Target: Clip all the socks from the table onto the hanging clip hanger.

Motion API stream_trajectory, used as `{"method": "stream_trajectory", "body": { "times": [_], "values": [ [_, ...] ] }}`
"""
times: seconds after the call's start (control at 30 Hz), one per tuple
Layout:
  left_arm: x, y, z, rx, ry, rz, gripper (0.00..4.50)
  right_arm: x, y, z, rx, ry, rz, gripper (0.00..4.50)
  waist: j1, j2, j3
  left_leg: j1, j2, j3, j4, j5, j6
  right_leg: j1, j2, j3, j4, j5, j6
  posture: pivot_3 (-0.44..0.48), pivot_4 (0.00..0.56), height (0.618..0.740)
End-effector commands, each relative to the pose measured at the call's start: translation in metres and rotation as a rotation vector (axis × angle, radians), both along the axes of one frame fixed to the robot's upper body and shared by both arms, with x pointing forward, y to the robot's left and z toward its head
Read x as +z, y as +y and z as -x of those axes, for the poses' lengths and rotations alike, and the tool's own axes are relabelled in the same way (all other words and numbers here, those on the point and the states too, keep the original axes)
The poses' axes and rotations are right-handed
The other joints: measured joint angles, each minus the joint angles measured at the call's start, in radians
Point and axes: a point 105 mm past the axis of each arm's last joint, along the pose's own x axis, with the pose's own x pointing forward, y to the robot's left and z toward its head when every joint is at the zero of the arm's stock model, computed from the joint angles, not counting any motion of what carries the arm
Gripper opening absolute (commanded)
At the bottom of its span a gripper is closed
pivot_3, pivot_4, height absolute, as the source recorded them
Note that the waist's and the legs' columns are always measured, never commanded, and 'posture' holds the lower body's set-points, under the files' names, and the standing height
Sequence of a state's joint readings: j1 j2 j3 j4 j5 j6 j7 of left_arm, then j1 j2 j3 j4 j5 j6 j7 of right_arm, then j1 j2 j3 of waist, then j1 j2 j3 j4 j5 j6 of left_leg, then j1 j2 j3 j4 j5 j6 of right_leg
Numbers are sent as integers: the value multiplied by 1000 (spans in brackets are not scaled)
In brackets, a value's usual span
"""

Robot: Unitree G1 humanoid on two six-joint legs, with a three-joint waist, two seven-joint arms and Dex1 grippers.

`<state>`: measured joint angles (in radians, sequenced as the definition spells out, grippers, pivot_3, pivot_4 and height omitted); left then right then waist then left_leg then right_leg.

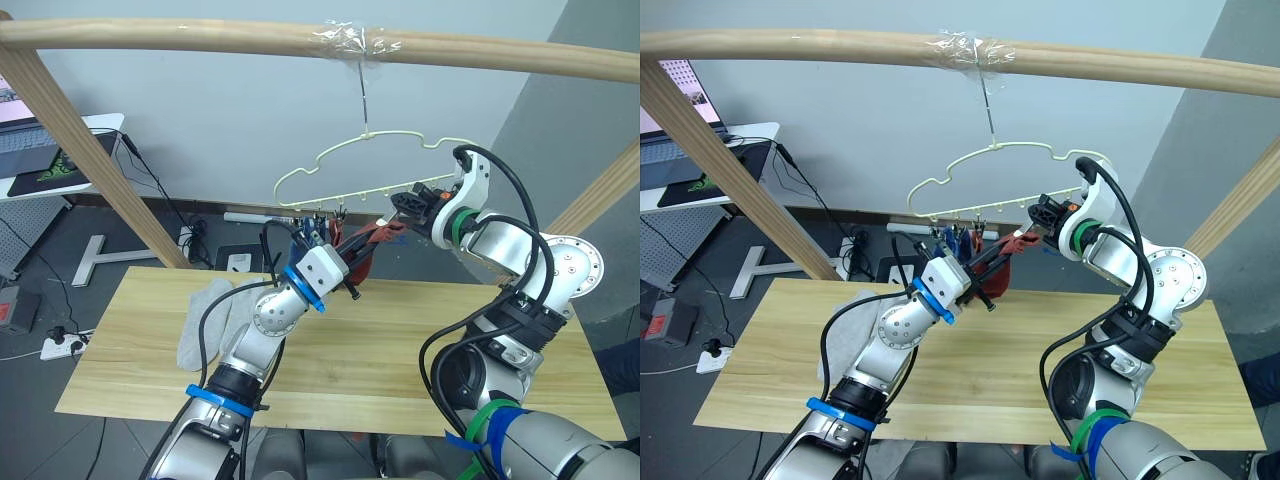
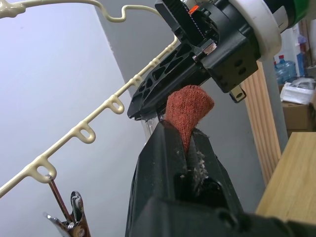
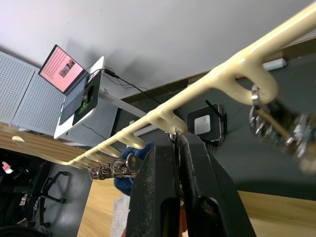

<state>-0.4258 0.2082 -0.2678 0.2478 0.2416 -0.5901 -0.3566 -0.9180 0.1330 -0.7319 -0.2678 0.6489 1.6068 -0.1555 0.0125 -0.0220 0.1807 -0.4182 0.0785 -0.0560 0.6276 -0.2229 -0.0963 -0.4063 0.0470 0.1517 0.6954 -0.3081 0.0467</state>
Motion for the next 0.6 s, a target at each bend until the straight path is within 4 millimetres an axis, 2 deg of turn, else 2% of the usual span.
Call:
{"method": "stream_trajectory", "body": {
  "times": [0.03, 0.13, 0.4, 0.47, 0.5, 0.6],
  "values": [
    [10, -5, 2, -10, -47, 19, 25, 2, 7, 2, 4, 0, -35, 0, 0, 0, 0, 0, 0, 0, 0, 0, 0, 0, 0, 0, 0, 0, 0, 49, 154, 740],
    [11, -7, 2, -10, -45, 26, 0, 3, 7, 2, 8, -2, -42, 766, -1, 0, 0, 0, 0, 0, 0, 0, 0, 0, 0, 0, 0, 0, 0, 49, 154, 740],
    [13, -10, 4, -25, -25, 48, 0, 15, 5, 5, 41, -65, -60, 3514, -20, 0, 0, 0, 0, 0, -1, 0, 0, -1, 0, 0, 0, 0, 0, 58, 141, 740],
    [9, -10, 1, -22, 32, 65, 0, 23, 3, 9, 63, -111, -66, 4242, -24, 0, 0, -1, 0, 0, -1, 0, 0, -1, 0, 0, 0, 0, 0, 58, 140, 740],
    [8, -10, 0, -21, 53, 72, 0, 25, 3, 10, 71, -128, -66, 4447, -25, 0, 0, -1, 0, 0, -1, 0, 0, -1, 0, 0, 0, 0, 0, 58, 140, 740],
    [2, -11, -3, -32, 146, 102, 0, 32, -4, 19, 93, -200, -34, 4447, -26, 0, 0, -1, 0, 0, 0, 0, 0, -1, 0, 0, 0, 0, 0, 51, 137, 740]
  ]
}}
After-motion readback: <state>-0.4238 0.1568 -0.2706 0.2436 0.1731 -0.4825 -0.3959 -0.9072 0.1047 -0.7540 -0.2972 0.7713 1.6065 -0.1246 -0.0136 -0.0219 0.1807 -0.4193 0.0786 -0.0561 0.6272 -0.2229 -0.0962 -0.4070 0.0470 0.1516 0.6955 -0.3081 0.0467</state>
